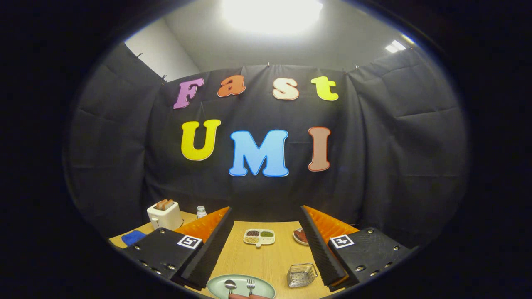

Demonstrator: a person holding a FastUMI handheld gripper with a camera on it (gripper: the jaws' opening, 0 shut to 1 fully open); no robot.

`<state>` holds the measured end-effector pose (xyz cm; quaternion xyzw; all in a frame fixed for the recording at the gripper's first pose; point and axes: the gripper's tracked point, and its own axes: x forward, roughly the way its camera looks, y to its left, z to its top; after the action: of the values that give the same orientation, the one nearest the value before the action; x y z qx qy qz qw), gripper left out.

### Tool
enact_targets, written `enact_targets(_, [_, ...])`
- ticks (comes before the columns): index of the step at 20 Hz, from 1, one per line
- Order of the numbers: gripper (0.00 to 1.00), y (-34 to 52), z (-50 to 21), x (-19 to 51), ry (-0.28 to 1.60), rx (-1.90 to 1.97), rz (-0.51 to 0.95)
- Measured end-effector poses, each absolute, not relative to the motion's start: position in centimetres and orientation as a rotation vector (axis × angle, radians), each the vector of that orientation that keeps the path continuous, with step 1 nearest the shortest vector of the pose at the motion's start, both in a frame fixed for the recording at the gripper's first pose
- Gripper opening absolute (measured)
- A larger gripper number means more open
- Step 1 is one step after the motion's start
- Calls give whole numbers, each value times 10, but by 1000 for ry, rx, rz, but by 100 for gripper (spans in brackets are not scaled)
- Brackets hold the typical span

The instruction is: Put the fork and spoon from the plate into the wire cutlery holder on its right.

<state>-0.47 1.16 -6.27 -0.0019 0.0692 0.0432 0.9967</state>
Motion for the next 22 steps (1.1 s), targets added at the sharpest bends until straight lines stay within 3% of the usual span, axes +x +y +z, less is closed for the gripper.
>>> enact_targets(10, [96,29,-125,-14,283,-63,213])
enact_targets(22, [97,32,-250,-51,633,-135,297])
